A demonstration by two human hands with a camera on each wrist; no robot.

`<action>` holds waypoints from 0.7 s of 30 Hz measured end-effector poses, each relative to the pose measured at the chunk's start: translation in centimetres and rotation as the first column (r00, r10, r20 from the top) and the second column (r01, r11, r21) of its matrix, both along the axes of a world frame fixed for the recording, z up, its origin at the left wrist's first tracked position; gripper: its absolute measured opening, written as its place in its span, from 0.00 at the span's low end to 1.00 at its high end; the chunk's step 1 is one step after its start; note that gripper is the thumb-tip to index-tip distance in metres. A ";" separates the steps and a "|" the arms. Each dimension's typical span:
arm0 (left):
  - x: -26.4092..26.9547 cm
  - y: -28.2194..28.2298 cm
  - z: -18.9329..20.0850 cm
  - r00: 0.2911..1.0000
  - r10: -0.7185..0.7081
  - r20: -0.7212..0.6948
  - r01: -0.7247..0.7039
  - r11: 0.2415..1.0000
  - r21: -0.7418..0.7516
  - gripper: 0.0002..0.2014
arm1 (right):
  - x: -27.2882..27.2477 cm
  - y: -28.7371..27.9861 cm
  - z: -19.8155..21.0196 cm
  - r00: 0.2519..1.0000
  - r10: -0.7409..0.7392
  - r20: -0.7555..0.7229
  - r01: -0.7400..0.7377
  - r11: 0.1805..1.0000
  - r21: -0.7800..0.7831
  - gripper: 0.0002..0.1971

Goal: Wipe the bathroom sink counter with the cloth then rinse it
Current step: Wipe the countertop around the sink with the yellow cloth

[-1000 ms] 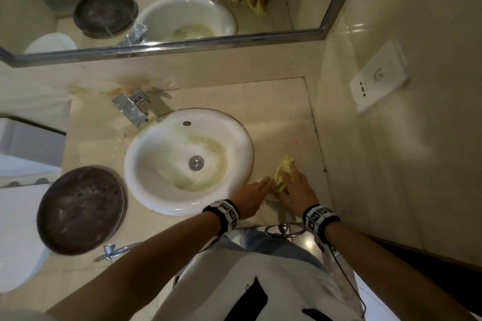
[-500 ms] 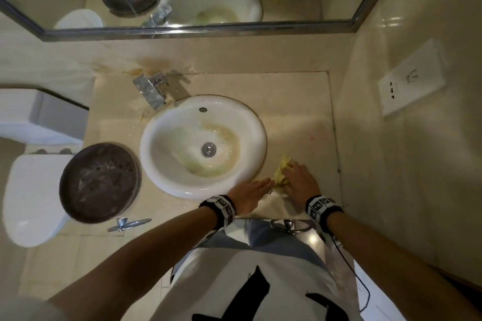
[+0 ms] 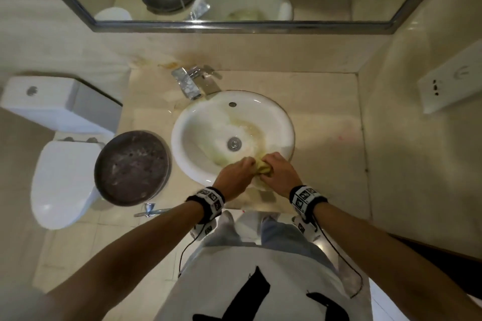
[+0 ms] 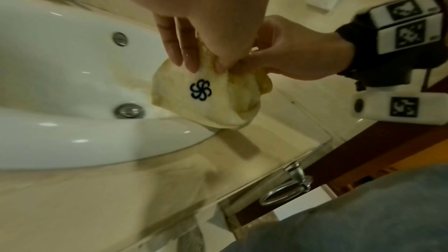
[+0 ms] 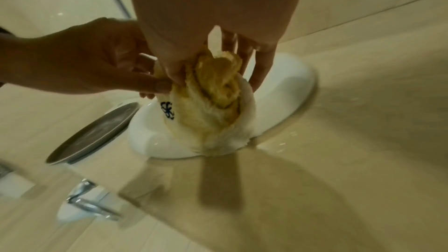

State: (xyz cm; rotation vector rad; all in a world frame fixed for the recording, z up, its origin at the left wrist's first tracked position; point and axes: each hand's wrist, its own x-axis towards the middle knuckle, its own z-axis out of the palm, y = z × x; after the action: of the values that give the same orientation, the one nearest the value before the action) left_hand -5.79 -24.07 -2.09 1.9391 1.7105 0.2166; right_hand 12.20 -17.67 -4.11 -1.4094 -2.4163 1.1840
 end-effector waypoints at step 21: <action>-21.0 -12.4 -2.8 0.932 0.023 -0.362 -0.128 0.954 -0.270 0.21 | -22.7 -12.2 -5.9 0.897 0.440 0.027 -0.433 0.866 0.251 0.26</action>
State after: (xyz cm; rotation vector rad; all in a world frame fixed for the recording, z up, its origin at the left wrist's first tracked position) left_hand -26.75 -36.49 -4.92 1.7690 1.9202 -0.3640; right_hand -10.50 -29.84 -10.04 -0.7858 -2.8318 0.9060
